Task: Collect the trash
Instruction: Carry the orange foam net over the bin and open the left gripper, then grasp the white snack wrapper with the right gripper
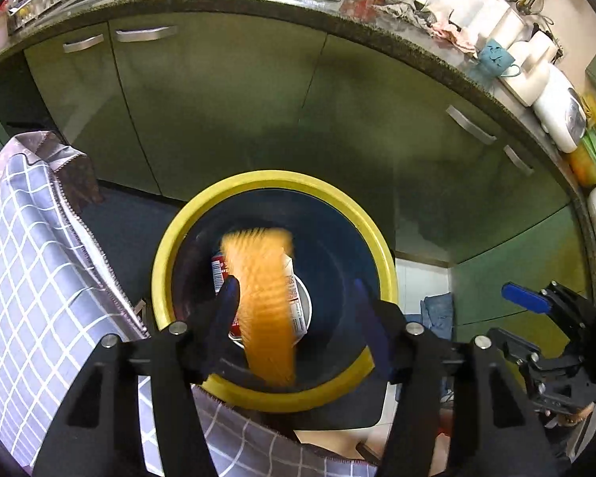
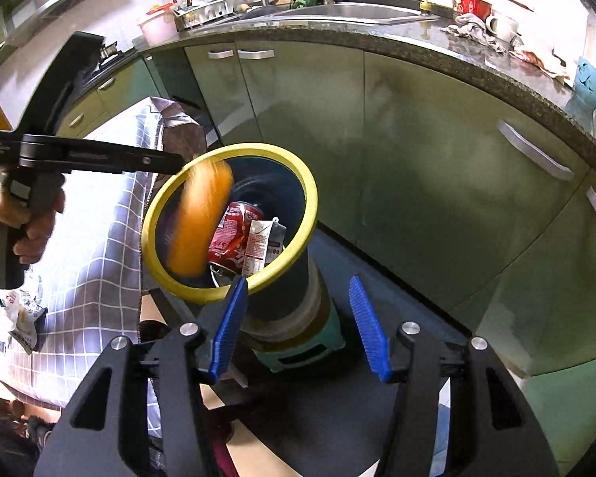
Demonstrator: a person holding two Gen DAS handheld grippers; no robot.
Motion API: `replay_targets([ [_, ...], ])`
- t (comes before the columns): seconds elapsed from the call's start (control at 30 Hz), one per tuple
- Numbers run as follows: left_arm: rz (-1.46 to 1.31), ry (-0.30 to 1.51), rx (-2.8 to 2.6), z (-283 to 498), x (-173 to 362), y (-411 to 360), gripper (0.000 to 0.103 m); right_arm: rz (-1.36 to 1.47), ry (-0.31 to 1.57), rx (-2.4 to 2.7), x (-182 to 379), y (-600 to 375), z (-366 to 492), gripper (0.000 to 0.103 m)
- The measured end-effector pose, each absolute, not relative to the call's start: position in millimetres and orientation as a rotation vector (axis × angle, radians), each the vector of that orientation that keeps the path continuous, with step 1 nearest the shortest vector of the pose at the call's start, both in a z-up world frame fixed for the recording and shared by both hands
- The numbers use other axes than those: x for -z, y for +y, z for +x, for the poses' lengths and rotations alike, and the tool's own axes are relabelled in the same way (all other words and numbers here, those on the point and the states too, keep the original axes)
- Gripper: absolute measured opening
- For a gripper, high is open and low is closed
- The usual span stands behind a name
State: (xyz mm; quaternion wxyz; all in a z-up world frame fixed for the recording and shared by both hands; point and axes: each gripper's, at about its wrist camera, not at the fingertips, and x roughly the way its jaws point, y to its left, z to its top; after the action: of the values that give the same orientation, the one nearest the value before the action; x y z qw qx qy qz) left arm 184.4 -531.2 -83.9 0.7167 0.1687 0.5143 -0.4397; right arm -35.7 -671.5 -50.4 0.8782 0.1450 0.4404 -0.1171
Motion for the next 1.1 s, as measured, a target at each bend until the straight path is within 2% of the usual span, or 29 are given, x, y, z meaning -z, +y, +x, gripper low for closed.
replay_targets([
  [0.03, 0.369, 1.138, 0.974, 184, 81, -529, 0.061, 0.302, 0.919, 0.247, 51, -671, -36, 0.053],
  [0.2, 0.312, 1.102, 1.005, 174, 36, -490, 0.062, 0.301, 0.914, 0.227, 49, -662, -34, 0.055],
  [0.27, 0.291, 1.051, 1.006, 167, 8, -460, 0.068, 0.283, 0.911, 0.181, 47, -647, -31, 0.055],
  [0.47, 0.255, 0.959, 0.908, 154, -44, -361, 0.070, 0.145, 0.885, -0.120, 37, -554, -9, 0.055],
  [0.7, 0.179, 0.921, 0.761, 137, -60, -247, 0.071, 0.118, 0.954, -0.436, 43, -448, 22, 0.055],
  [0.97, 0.108, 0.923, 0.680, 119, -53, -164, 0.072, 0.032, 1.019, -0.583, 51, -380, 46, 0.055],
  [1.03, 0.100, 0.916, 0.676, 115, -52, -153, 0.072, -0.041, 0.991, -0.638, 45, -366, 43, 0.060],
  [1.1, 0.087, 0.912, 0.677, 112, -51, -144, 0.072, -0.166, 0.936, -0.690, 38, -353, 39, 0.080],
])
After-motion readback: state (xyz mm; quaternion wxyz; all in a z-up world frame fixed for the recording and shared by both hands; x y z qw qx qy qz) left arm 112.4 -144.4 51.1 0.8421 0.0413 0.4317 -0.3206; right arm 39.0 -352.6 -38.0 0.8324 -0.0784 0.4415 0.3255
